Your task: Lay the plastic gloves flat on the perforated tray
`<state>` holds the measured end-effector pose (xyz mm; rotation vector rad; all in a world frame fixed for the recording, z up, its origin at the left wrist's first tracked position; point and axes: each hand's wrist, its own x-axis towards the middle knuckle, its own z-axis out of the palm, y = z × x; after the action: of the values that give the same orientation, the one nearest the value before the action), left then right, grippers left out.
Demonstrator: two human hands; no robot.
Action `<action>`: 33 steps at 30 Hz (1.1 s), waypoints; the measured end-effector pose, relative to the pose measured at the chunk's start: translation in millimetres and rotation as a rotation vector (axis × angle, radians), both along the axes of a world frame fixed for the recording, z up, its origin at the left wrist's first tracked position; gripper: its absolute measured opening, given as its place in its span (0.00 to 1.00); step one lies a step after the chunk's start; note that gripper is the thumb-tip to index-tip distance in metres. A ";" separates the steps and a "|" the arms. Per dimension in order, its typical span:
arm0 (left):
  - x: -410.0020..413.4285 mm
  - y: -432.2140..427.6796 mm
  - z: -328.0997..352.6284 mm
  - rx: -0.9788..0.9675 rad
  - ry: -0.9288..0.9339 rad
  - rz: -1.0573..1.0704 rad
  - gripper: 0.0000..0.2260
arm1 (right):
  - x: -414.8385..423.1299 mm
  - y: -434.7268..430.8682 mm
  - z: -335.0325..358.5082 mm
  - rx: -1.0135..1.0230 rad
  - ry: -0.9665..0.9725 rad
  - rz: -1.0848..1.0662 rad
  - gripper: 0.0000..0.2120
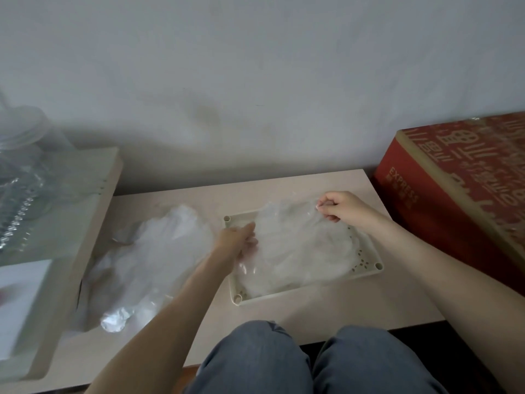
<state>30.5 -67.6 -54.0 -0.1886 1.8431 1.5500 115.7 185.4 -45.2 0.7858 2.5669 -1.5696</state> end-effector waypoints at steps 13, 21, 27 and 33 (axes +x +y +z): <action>8.9 -15.2 4.9 -0.614 0.684 -0.435 0.15 | -12.2 -21.8 -8.2 0.183 0.101 -0.202 0.09; 23.0 -7.6 -8.0 -0.630 1.350 -0.520 0.25 | 9.9 -26.1 -1.8 0.249 0.015 -0.058 0.08; 17.4 -6.8 -25.9 -0.676 1.580 -1.142 0.22 | 25.0 -20.6 -2.4 0.302 -0.181 0.218 0.08; 11.2 -2.4 -44.0 -0.904 1.246 -1.310 0.31 | 31.4 -21.8 0.1 0.443 -0.242 0.304 0.10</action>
<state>41.7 -70.0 -98.0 1.5553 2.4336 -0.3169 147.1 163.6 -45.0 0.5270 2.7127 -0.7834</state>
